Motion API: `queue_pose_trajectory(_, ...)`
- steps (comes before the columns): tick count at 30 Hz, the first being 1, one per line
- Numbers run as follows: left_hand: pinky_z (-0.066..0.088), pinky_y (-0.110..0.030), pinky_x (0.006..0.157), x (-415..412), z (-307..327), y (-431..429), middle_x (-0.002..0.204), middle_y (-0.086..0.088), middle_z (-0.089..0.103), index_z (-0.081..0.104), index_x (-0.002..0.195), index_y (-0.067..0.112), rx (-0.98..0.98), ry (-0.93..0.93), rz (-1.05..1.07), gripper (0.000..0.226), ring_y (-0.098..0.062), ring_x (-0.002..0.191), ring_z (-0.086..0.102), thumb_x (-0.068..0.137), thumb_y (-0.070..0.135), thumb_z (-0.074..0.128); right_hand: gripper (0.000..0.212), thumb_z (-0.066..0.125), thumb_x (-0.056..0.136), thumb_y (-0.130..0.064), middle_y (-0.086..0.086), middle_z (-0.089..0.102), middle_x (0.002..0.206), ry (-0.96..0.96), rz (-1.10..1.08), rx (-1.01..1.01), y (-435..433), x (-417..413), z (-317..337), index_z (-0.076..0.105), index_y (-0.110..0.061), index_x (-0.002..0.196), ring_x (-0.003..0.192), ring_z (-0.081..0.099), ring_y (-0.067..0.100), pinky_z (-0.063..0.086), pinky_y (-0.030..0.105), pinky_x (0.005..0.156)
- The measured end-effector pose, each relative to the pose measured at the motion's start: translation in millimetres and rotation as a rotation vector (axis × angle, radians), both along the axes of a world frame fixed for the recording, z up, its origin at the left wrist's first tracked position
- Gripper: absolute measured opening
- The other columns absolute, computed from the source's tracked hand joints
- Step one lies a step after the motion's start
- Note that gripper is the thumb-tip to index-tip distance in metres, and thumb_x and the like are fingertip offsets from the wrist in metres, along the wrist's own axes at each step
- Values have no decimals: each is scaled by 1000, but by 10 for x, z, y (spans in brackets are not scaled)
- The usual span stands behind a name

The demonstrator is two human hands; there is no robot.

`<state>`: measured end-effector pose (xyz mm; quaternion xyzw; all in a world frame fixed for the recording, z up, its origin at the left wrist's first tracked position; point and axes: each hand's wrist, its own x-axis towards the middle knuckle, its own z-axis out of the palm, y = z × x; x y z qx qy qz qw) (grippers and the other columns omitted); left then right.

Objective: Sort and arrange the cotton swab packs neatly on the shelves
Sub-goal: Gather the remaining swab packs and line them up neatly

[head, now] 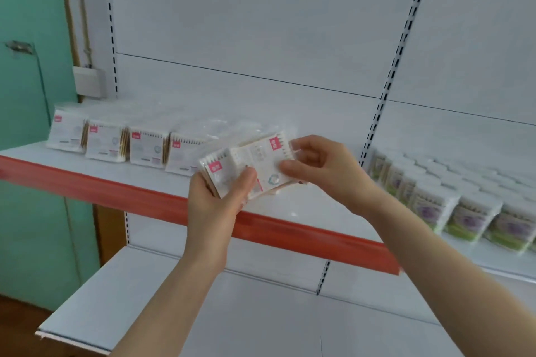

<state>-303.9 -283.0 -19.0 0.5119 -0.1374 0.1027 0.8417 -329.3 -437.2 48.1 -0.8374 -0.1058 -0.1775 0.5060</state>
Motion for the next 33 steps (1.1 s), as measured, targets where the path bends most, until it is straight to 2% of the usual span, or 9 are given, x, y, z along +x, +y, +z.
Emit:
queue_pose_trajectory(1, 57, -29, 76, 25, 13, -51, 100, -2, 71, 58, 110, 11, 12, -6, -5, 45, -14, 93, 69, 71, 30, 71, 18, 69, 79, -8, -4, 66, 76, -39, -40, 46, -121, 23, 48, 59, -21, 87, 65, 60, 5, 49, 20, 62)
queue_pose_trajectory(5, 56, -19, 65, 164, -9, -151, 91, 6, 69, 57, 95, 21, 72, -9, -4, 12, -5, 83, 69, 91, 10, 56, 11, 63, 85, -8, 6, 63, 86, -252, -349, 159, -750, 296, 254, 60, -12, 95, 73, 58, 11, 49, 18, 66)
queue_pose_trajectory(7, 56, -22, 67, 210, -33, -157, 89, 5, 69, 58, 90, 21, 145, -21, 6, 13, -7, 81, 68, 90, 8, 56, 21, 60, 86, -6, 9, 60, 92, -273, -512, 61, -1018, 524, 275, 60, -3, 107, 77, 54, 13, 43, 12, 60)
queue_pose_trajectory(10, 57, -27, 72, 261, -47, -144, 94, -3, 69, 62, 91, 20, 201, -41, 5, 10, -14, 86, 69, 88, 11, 60, 32, 56, 87, -5, 12, 62, 111, -168, -641, -216, -1253, 924, 195, 58, -3, 118, 94, 56, 22, 33, 16, 63)
queue_pose_trajectory(14, 57, -27, 69, 337, -23, -118, 91, -1, 72, 65, 87, 22, 234, -37, -31, 9, -14, 86, 70, 85, 14, 62, 30, 57, 88, -5, 16, 59, 120, -23, -590, -446, -1333, 1421, 53, 58, 0, 118, 104, 57, 29, 28, 14, 64)
queue_pose_trajectory(18, 58, -26, 68, 395, 51, -90, 85, 1, 73, 66, 87, 20, 258, -46, -74, 10, -13, 82, 71, 78, 18, 65, 25, 60, 87, -11, 13, 64, 110, 72, -577, -600, -1357, 1748, -56, 62, -4, 111, 110, 53, 28, 40, 27, 79)
queue_pose_trajectory(24, 58, -25, 66, 467, 108, -29, 85, 2, 74, 66, 90, 19, 270, -48, -106, 30, -14, 81, 71, 62, 30, 65, 21, 60, 87, -12, 14, 59, 111, 48, -569, -612, -1339, 1942, -186, 64, -6, 107, 97, 57, 28, 35, 25, 70)
queue_pose_trajectory(29, 58, -29, 71, 490, 107, -3, 87, 1, 74, 66, 92, 17, 266, -59, -127, 35, -15, 83, 71, 61, 31, 67, 25, 60, 89, -16, 15, 57, 116, 56, -607, -751, -1386, 2009, -171, 64, -10, 113, 112, 48, 31, 41, 33, 86)
queue_pose_trajectory(33, 56, -20, 72, 492, 121, -41, 83, 3, 74, 66, 90, 18, 274, -92, -145, 33, -10, 81, 70, 61, 32, 67, 42, 60, 88, -18, 14, 54, 124, 48, -596, -664, -1385, 1912, -130, 52, -11, 128, 118, 46, 30, 38, 33, 94)
